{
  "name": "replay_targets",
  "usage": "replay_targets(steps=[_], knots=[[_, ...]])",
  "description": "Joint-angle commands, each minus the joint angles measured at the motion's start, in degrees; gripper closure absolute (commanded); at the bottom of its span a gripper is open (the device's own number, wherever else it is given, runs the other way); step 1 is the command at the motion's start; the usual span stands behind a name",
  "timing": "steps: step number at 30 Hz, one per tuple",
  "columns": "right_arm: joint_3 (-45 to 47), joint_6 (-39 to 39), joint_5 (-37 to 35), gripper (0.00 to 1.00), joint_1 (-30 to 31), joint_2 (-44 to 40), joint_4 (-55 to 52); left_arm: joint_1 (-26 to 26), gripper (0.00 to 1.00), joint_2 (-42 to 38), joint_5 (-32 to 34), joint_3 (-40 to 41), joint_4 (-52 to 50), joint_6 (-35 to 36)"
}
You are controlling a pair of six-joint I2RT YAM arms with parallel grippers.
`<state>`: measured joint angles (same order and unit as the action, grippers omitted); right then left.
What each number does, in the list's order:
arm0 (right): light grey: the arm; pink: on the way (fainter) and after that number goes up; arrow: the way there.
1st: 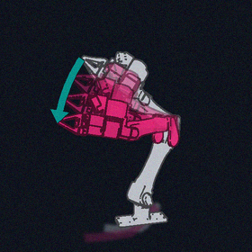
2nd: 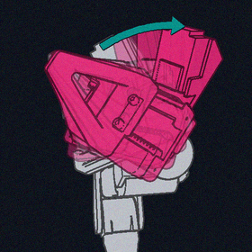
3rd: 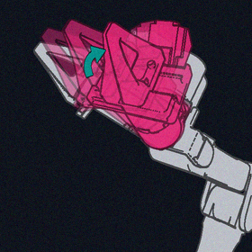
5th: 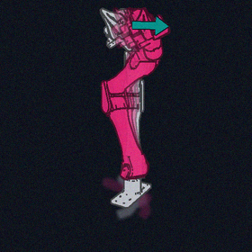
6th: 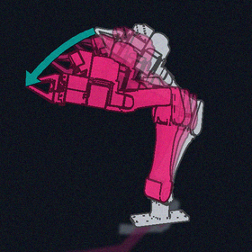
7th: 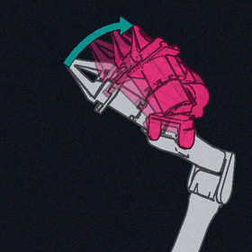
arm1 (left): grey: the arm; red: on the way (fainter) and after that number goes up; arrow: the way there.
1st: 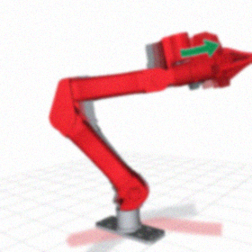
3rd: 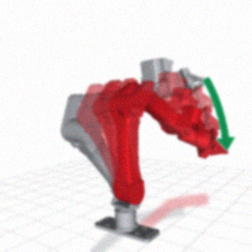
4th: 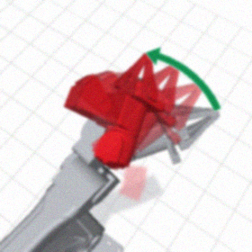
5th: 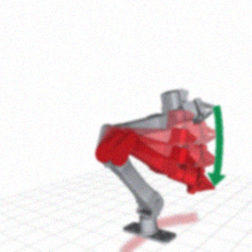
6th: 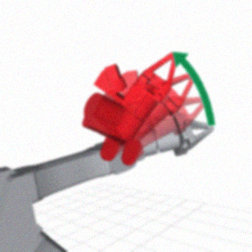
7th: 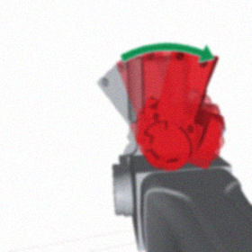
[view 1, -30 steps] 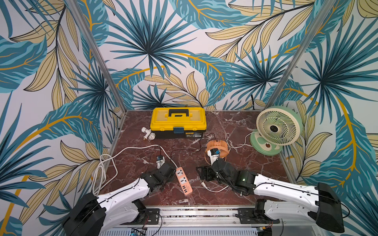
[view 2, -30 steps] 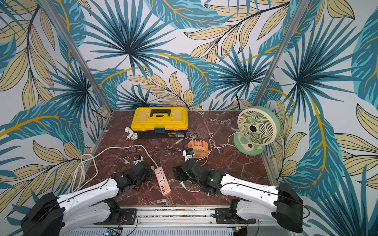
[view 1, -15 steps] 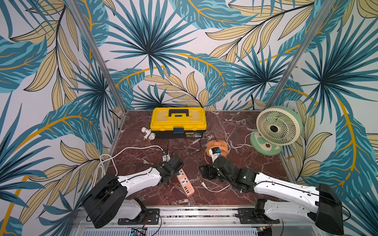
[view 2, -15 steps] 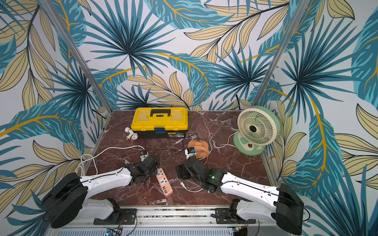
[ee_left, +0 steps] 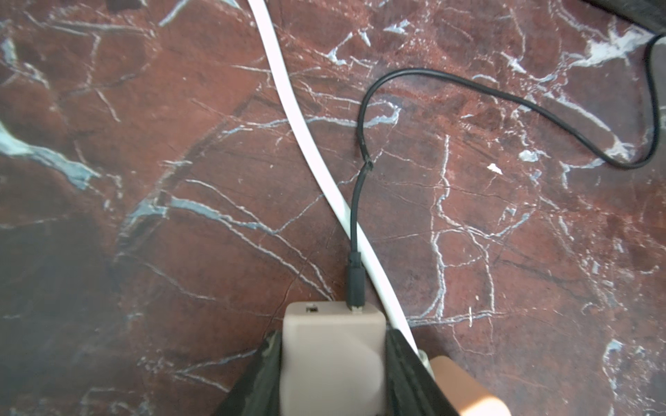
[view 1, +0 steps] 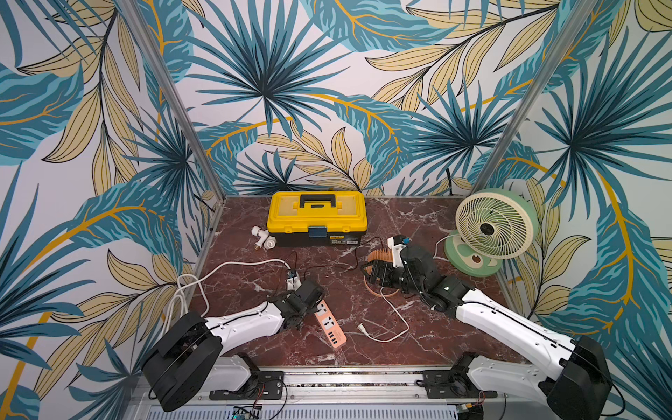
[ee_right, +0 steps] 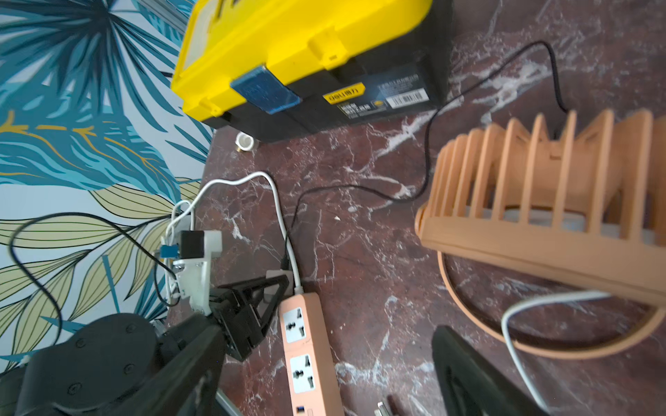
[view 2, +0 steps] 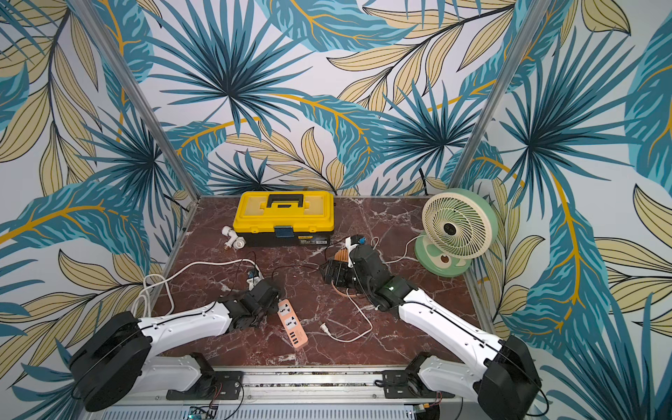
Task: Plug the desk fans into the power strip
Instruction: Pick up the plug from the center of the board.
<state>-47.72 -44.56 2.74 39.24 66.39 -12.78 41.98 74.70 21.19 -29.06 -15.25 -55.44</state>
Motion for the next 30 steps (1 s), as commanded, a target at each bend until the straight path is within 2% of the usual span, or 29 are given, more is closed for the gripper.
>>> replay_targets(steps=[1, 5, 8, 9, 11, 13, 15, 18, 21, 26, 30], knots=[[2.29, -1.14, -2.11, 0.01, 2.0, -1.69, -4.01, 0.21, 0.74, -2.37, -0.95, 3.04, 0.81, 1.47], [4.57, 0.69, 3.05, 0.05, 6.23, -2.44, 2.88, 0.2, 0.83, -10.9, -1.08, 3.06, 1.23, 5.74], [3.31, 0.9, 5.8, 0.17, 11.17, -1.38, 6.15, 0.29, 0.87, -18.75, -2.99, 3.0, 2.64, 11.03], [3.01, 0.3, 7.16, 0.25, 11.88, -1.28, 7.62, 0.23, 0.88, -22.08, -4.47, 3.08, 3.53, 12.59], [2.1, -1.36, 9.83, 0.38, 12.08, -1.39, 9.34, 0.34, 0.88, -28.05, -8.4, 3.58, 5.63, 17.42], [-0.68, -2.44, 10.8, 0.43, 12.16, -1.39, 7.08, 0.43, 0.88, -33.96, -14.74, 4.35, 8.22, 21.7], [-5.51, -0.74, 11.25, 0.44, 12.37, -0.41, -0.4, 0.56, 0.87, -39.01, -19.8, 4.87, 9.53, 24.83], [-13.24, 3.75, 9.59, 0.43, 13.26, 2.28, -11.93, 0.65, 0.9, -43.52, -24.02, 4.89, 9.06, 28.41], [-17.09, 5.97, 12.1, 0.39, 13.41, 5.14, -14.74, 0.74, 1.0, -44.94, -26.92, 4.67, 8.54, 30.54], [-19.07, 6.1, 10.85, 0.29, 13.34, 7.78, -15.54, 2.63, 1.0, -44.77, -28.48, 4.15, 8.98, 32.98], [-19.29, 4.53, 12.71, 0.28, 13.44, 9.36, -14.18, 5.88, 1.0, -43.29, -27.41, 2.95, 9.26, 35.26]])
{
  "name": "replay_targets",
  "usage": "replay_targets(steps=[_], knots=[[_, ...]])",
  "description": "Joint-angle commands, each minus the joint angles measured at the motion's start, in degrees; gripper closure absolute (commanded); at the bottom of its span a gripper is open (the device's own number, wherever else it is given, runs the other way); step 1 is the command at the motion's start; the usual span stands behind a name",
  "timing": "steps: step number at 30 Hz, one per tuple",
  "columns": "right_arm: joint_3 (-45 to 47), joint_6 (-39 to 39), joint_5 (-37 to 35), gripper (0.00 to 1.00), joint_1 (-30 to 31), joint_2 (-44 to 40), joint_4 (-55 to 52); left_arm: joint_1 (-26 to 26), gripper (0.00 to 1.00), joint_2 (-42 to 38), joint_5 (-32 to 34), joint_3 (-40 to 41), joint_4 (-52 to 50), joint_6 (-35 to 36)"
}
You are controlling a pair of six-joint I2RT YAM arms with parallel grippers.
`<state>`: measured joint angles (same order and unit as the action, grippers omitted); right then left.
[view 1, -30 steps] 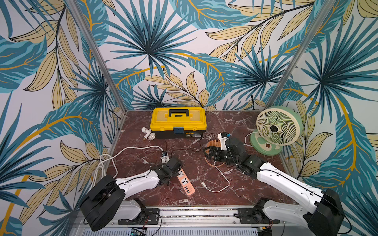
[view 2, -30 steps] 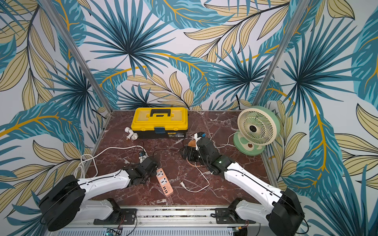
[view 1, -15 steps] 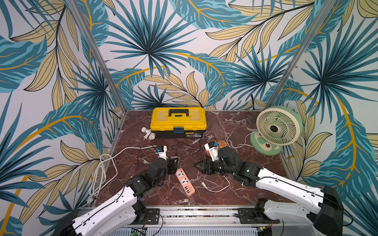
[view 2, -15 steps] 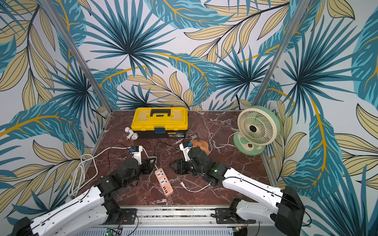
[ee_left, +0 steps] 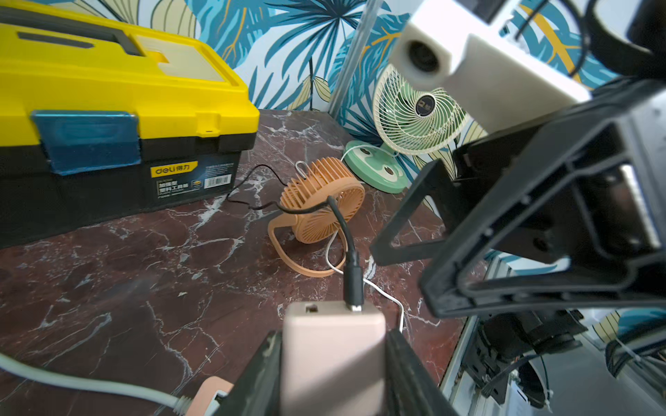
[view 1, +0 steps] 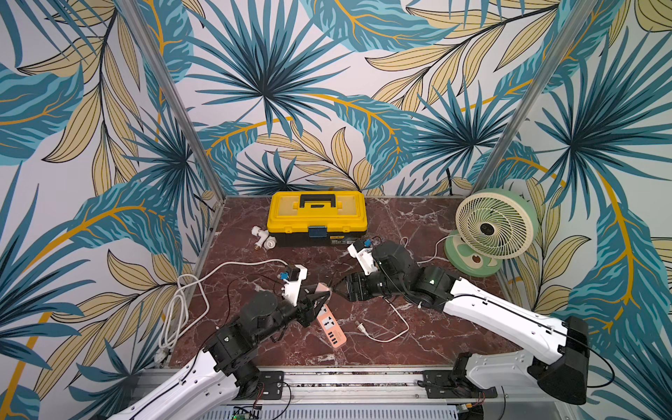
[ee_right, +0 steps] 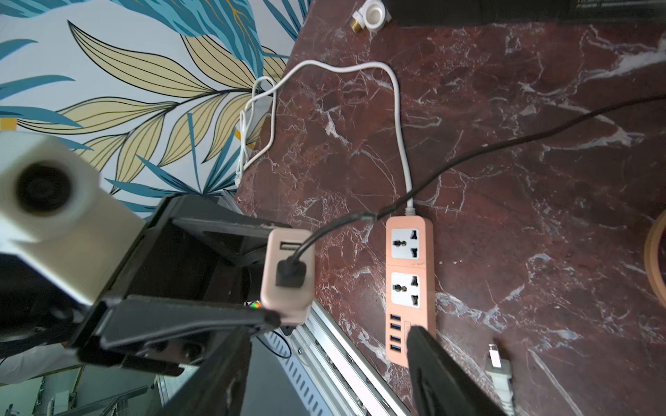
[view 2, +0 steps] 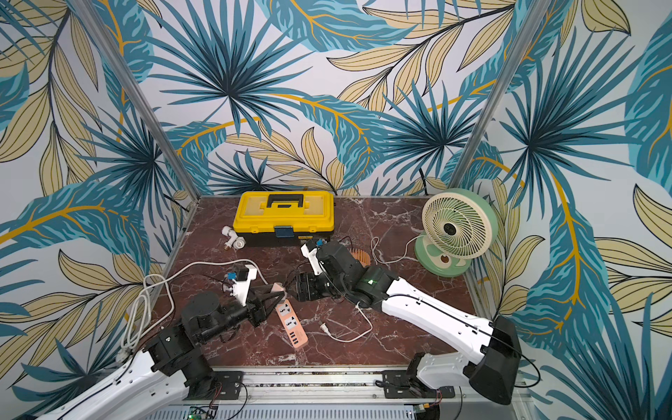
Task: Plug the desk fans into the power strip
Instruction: Pick up the plug from the center of the board.
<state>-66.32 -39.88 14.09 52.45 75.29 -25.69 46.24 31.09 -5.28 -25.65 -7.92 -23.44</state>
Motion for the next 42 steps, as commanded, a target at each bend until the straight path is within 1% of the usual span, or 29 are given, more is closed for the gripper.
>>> replay_targets(steps=[1, 3, 6, 8, 11, 17, 21, 26, 31, 34, 35, 38, 40, 41, 42], knots=[[-0.73, -0.41, 1.34, 0.28, 0.15, 0.93, -1.47, 3.13, 1.0, 1.15, -0.03, -1.2, 1.92, 4.31], [-0.54, -0.53, 1.51, 0.28, 0.29, 1.41, -1.53, 5.96, 1.0, 2.75, 2.28, -2.37, 1.45, 6.36], [0.96, -1.16, 3.85, 0.32, 0.56, 1.13, 1.06, 10.04, 1.0, 5.76, 6.66, -3.92, 0.88, 8.71], [1.27, -1.23, 3.88, 0.35, 1.01, 0.87, 0.63, 11.45, 1.0, 6.42, 9.03, -4.03, 1.68, 9.17], [2.31, -1.16, 3.07, 0.39, 1.01, 0.16, -0.48, 12.04, 1.0, 6.27, 11.0, -3.47, 3.6, 9.25], [6.59, -2.39, 1.92, 0.37, 1.08, -1.61, 0.0, 12.44, 1.0, 6.03, 11.04, -3.62, 4.37, 9.78], [9.03, -3.67, 5.96, 0.38, 1.23, -2.13, 4.41, 12.65, 1.0, 6.69, 9.6, -3.85, 4.49, 10.23], [9.19, -4.16, 8.61, 0.43, 1.25, -1.86, 5.41, 13.08, 1.0, 7.19, 8.65, -4.67, 3.83, 11.2], [10.82, -5.48, 10.75, 0.53, 1.24, -2.24, 7.12, 13.02, 1.0, 7.3, 8.16, -4.94, 4.26, 11.83], [12.49, -6.57, 11.48, 0.54, 1.33, -2.54, 8.51, 13.09, 1.0, 7.48, 8.11, -4.76, 4.94, 12.17], [12.91, -6.66, 11.31, 0.55, 1.38, -2.52, 8.56, 13.09, 1.0, 7.6, 7.98, -4.76, 5.12, 12.27], [13.69, -6.24, 9.89, 0.73, 1.32, -2.97, 7.76, 13.16, 1.0, 8.21, 8.2, -4.93, 5.25, 12.26], [13.41, -5.71, 8.98, 0.82, 1.34, -3.33, 6.68, 13.14, 0.99, 8.24, 9.42, -4.56, 5.53, 11.89], [13.02, -5.46, 8.46, 0.85, 1.33, -3.47, 6.07, 13.09, 0.94, 8.08, 10.01, -4.19, 5.95, 11.54], [12.56, -5.21, 8.08, 0.89, 1.37, -3.54, 5.57, 13.09, 0.84, 7.84, 10.64, -3.96, 6.27, 11.14]])
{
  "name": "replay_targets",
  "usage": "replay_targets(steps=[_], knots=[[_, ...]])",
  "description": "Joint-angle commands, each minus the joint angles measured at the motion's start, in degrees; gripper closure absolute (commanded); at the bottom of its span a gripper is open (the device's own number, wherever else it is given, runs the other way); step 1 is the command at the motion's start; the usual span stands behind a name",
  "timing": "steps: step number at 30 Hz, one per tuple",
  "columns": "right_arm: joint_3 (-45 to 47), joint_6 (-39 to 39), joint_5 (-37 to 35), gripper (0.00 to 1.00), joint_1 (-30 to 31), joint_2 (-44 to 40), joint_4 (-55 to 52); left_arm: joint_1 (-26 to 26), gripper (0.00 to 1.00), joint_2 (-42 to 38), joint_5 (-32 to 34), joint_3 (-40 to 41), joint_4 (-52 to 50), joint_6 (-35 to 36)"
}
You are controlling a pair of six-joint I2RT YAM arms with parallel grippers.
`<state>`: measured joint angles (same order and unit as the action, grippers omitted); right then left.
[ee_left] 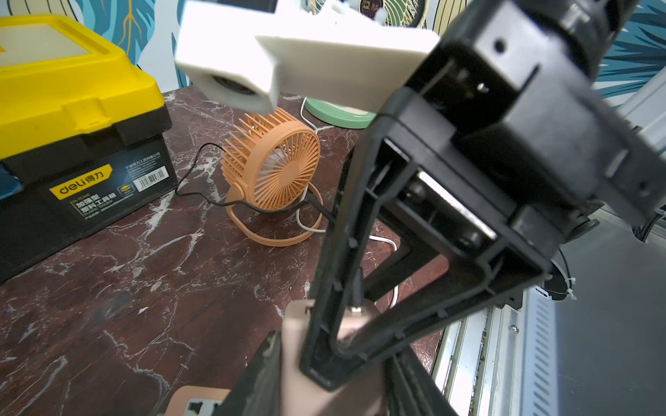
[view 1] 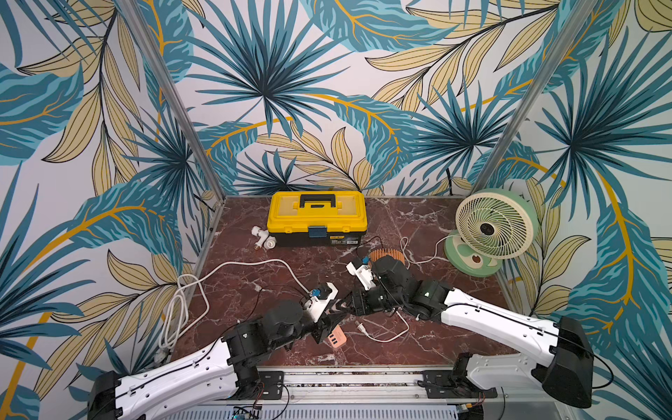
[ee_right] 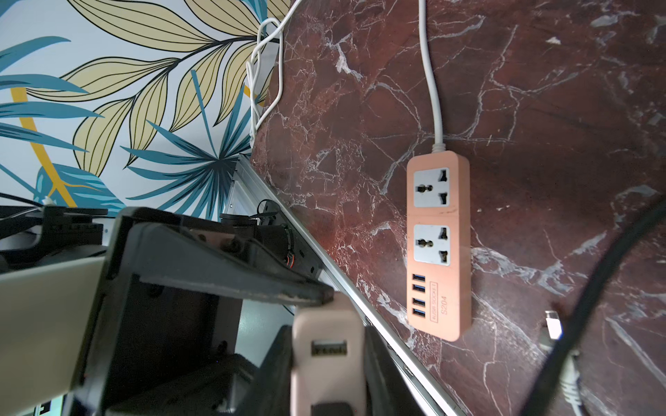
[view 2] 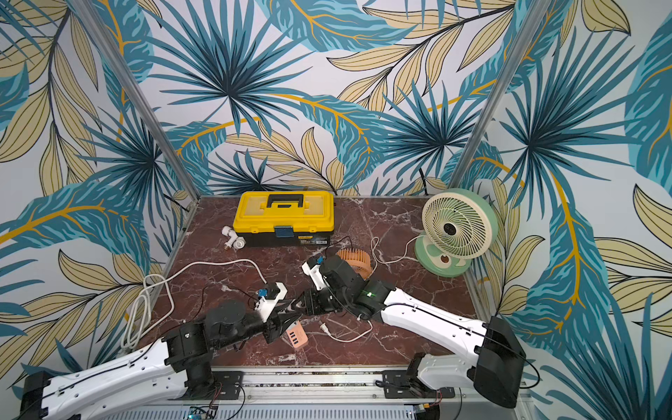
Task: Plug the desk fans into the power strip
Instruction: Pick up the plug from the center of the board, then adjust the socket at the center of the board.
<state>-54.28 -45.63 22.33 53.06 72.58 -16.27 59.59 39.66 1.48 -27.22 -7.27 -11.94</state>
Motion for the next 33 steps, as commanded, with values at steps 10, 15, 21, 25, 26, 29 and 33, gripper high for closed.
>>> replay_targets(steps=[10, 15, 21, 25, 26, 29, 33], knots=[[-7.63, 7.79, -42.92, 0.95, 0.78, 0.08, -25.54, -0.3, 0.08, -4.3, 18.71, -1.97, -1.4, -8.67], [-12.24, 8.83, -70.99, 0.98, 0.48, 5.8, -30.78, -0.28, 0.1, -3.4, 24.17, -2.26, -8.34, -18.76], [-15.03, 15.21, -72.49, 0.98, 0.06, 11.77, -23.55, -0.28, 0.14, -3.29, 24.14, 1.42, -12.15, -29.51], [-15.81, 15.83, -70.31, 0.99, -1.23, 14.35, -21.44, -0.28, 0.16, -3.07, 25.85, 2.73, -16.73, -35.94], [-15.54, 15.56, -68.98, 1.0, -1.78, 14.36, -21.06, -0.27, 0.16, -2.91, 26.58, 2.58, -18.35, -37.41], [-12.9, 14.57, -65.95, 1.0, -2.09, 12.43, -19.28, -0.28, 0.17, -2.1, 28.03, 1.8, -23.47, -40.71], [-9.63, 12.99, -59.36, 1.0, -1.99, 8.93, -18.16, -0.3, 0.18, -0.76, 27.61, 2.26, -25.53, -43.43]])
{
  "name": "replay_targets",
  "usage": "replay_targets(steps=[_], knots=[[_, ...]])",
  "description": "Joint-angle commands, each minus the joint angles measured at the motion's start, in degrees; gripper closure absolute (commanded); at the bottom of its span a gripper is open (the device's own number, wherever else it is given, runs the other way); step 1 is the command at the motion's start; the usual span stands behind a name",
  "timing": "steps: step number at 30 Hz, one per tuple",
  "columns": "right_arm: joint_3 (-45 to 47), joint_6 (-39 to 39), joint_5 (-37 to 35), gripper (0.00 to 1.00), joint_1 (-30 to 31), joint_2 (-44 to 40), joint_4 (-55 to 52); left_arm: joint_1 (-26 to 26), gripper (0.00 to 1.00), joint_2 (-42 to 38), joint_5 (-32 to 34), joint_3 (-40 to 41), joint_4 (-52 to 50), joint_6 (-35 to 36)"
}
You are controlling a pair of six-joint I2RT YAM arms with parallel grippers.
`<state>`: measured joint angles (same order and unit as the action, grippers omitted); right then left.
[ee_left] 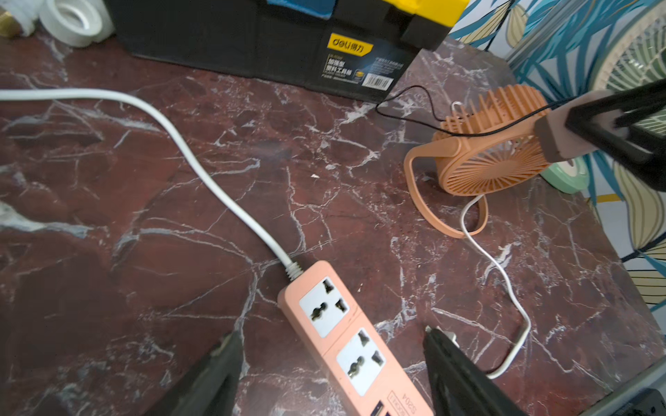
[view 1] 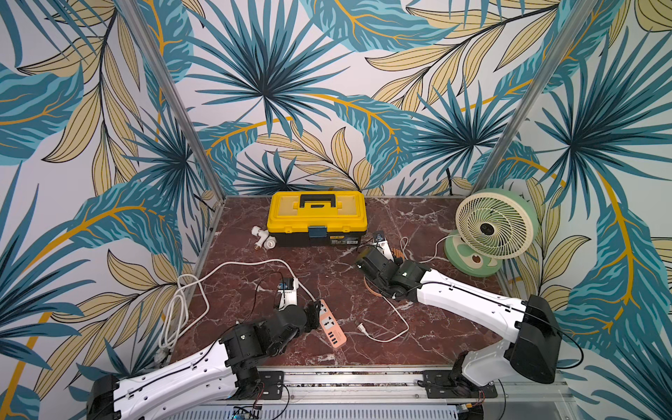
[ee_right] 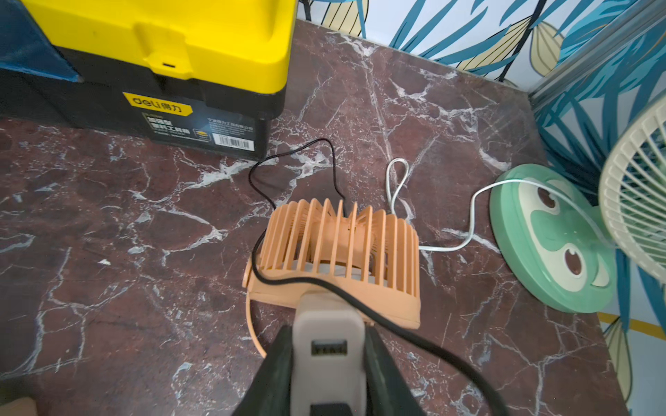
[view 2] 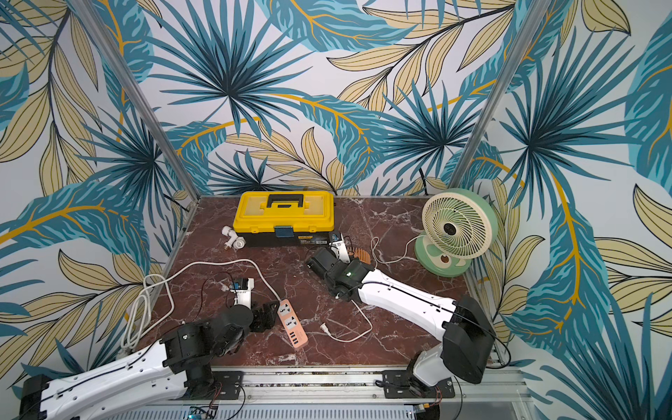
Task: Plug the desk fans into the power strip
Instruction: Adjust the socket at the center of the board.
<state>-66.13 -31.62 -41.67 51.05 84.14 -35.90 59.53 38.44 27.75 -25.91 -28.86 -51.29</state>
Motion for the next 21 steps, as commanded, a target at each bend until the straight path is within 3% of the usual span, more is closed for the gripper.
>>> replay_targets(steps=[1, 7, 9, 13, 15, 18, 21], knots=[[3.04, -1.48, 7.1, 1.0, 0.02, -3.38, 1.67, -0.21, 0.18, 0.72, 1.3, 1.27, -3.84, -4.74], [12.3, -3.48, 27.6, 1.0, 0.56, -10.93, 10.4, -0.25, 0.18, 1.55, 2.18, 3.78, -1.6, -9.04], [15.74, -4.28, 29.6, 1.0, 1.87, -14.28, 12.9, -0.29, 0.17, 1.55, 1.61, 4.44, -0.87, -9.73], [20.06, -5.54, 27.26, 1.0, 5.35, -18.86, 13.01, -0.29, 0.17, 1.72, 0.12, 5.63, 1.59, -10.51], [21.26, -6.45, 21.54, 1.0, 6.92, -19.19, 10.97, -0.38, 0.18, 2.06, -0.37, 5.97, 2.45, -10.88], [17.85, -8.59, 12.13, 1.0, 7.27, -14.35, 2.23, -0.37, 0.18, 2.8, -1.0, 6.45, 3.27, -11.15], [11.85, -7.85, 8.47, 1.0, 7.24, -9.07, -1.99, -0.38, 0.18, 3.52, -1.19, 6.81, 3.42, -11.33]])
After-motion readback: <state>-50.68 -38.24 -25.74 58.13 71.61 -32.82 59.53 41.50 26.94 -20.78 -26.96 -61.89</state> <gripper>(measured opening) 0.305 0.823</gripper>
